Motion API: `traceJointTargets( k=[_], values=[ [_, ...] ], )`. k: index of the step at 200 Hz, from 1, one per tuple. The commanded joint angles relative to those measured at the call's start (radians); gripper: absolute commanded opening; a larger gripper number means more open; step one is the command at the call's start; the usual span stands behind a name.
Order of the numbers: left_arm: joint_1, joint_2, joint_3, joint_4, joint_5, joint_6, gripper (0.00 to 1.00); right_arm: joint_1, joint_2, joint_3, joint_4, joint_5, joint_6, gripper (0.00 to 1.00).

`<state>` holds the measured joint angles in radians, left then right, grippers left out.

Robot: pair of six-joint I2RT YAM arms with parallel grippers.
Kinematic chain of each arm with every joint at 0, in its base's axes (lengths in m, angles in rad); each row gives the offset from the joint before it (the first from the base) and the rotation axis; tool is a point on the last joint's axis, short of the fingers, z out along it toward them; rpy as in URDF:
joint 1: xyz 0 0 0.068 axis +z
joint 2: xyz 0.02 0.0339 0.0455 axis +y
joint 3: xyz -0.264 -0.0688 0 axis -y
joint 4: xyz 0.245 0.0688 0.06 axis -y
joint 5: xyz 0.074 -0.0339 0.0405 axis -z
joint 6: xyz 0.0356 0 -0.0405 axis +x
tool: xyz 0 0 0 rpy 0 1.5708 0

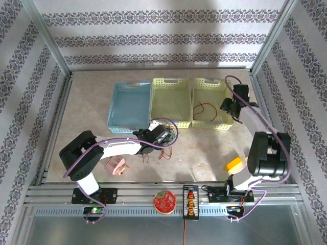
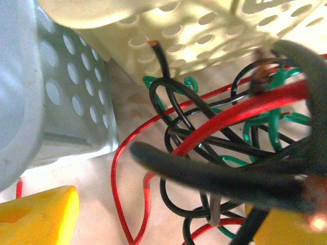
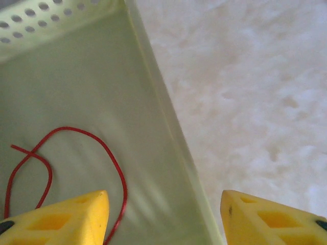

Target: Untangle the cables

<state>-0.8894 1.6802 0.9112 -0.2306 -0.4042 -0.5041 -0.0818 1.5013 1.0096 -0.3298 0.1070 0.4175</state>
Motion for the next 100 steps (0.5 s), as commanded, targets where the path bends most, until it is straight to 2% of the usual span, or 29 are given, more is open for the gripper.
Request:
traceJointTargets(
  k=[1,21,48,76,100],
  values=[
    [-0.013,-0.047,-0.028,0.044,0.047,0.057,0.86,0.013,-0.153,-0.064,0.034,0.087,-0.001,0.59],
    [-0.013,-0.074,-0.050,0.069,0.072,0.089,0.86,0.089,-0.269,-0.131,0.040,0.031,0.010,0.59],
    [-0.013,-0.117,-0.086,0.110,0.097,0.106,0.86,0.279,-0.360,-0.186,0.054,-0.046,-0.004,0.59],
    [-0.013,-0.167,-0.134,0.180,0.127,0.109,0.89,0.504,-0.369,-0.213,0.095,-0.217,-0.069,0.60],
    [-0.013,-0.212,-0.175,0.224,0.103,0.084,0.93,0.652,-0.317,-0.201,0.095,-0.284,-0.105,0.60]
  ],
)
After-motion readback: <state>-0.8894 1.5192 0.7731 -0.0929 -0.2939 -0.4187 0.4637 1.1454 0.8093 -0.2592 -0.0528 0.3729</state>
